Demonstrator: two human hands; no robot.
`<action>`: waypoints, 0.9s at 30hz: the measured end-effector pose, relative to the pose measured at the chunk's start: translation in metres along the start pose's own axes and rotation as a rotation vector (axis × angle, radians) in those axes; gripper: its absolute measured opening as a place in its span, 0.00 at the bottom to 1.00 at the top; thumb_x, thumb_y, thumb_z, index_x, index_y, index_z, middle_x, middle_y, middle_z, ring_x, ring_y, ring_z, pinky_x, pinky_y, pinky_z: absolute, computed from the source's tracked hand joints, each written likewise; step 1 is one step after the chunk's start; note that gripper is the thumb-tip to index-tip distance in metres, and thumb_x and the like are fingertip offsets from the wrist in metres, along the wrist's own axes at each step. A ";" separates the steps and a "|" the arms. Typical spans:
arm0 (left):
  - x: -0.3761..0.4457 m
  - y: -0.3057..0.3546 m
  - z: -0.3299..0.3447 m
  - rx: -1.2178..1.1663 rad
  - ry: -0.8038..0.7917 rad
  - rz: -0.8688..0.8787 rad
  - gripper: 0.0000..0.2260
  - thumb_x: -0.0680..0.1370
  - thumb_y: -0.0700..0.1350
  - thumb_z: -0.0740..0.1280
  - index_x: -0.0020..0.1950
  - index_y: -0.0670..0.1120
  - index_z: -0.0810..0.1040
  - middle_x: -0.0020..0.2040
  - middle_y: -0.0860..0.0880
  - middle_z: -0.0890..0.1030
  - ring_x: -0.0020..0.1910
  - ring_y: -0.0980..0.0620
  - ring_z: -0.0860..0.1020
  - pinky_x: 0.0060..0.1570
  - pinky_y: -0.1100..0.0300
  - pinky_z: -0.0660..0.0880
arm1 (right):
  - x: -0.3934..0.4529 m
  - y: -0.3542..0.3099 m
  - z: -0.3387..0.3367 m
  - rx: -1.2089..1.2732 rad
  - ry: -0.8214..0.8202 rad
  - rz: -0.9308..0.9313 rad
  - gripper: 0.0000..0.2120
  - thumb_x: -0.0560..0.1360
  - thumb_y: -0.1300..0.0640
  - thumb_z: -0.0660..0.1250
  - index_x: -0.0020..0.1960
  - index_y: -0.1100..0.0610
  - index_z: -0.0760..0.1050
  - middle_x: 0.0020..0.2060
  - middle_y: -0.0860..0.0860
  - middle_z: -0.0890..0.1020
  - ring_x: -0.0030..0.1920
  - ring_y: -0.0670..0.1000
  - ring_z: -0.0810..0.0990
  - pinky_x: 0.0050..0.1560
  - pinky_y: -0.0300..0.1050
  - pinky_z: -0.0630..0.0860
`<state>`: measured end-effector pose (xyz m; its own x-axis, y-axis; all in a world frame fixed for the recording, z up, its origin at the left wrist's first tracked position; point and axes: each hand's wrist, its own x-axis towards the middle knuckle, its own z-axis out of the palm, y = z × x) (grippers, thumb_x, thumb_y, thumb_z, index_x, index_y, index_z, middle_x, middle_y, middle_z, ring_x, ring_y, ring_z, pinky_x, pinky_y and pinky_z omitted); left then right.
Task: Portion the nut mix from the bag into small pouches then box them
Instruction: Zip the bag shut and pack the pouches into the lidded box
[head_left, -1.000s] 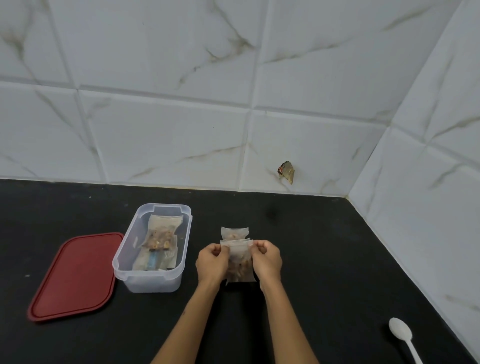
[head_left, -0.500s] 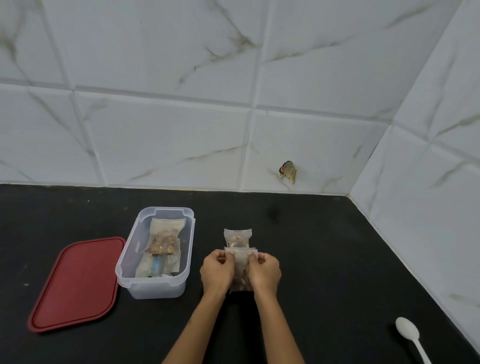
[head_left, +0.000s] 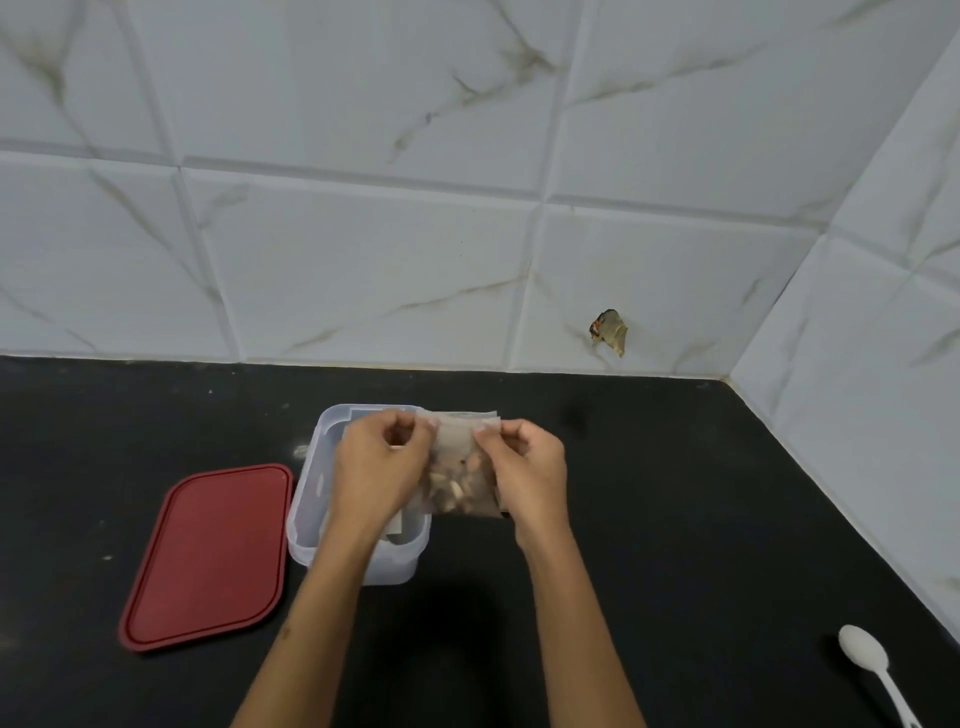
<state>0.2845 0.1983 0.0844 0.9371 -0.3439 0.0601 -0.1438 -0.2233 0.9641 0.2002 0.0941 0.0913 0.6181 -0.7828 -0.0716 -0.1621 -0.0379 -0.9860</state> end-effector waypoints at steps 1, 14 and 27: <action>0.006 -0.001 -0.012 0.050 0.013 -0.020 0.04 0.75 0.48 0.70 0.41 0.50 0.79 0.37 0.50 0.83 0.41 0.47 0.83 0.44 0.47 0.80 | -0.002 -0.003 0.011 -0.064 0.002 -0.018 0.03 0.74 0.57 0.68 0.47 0.53 0.76 0.37 0.47 0.82 0.39 0.43 0.81 0.44 0.43 0.80; 0.030 -0.041 -0.066 0.524 -0.208 -0.119 0.09 0.76 0.44 0.69 0.54 0.43 0.81 0.50 0.44 0.82 0.49 0.47 0.80 0.49 0.59 0.76 | -0.015 -0.005 0.097 -0.852 -0.269 -0.046 0.11 0.78 0.64 0.59 0.57 0.61 0.76 0.53 0.57 0.78 0.51 0.56 0.78 0.45 0.47 0.74; 0.029 -0.031 -0.071 0.829 -0.597 -0.083 0.15 0.75 0.39 0.67 0.61 0.41 0.73 0.57 0.43 0.77 0.47 0.50 0.74 0.46 0.59 0.73 | -0.014 -0.008 0.101 -0.937 -0.625 0.136 0.26 0.73 0.63 0.67 0.69 0.54 0.67 0.58 0.56 0.76 0.46 0.51 0.74 0.41 0.42 0.71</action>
<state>0.3389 0.2595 0.0750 0.6757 -0.6459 -0.3554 -0.4727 -0.7495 0.4635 0.2711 0.1681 0.0849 0.7843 -0.3785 -0.4915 -0.6070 -0.6316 -0.4823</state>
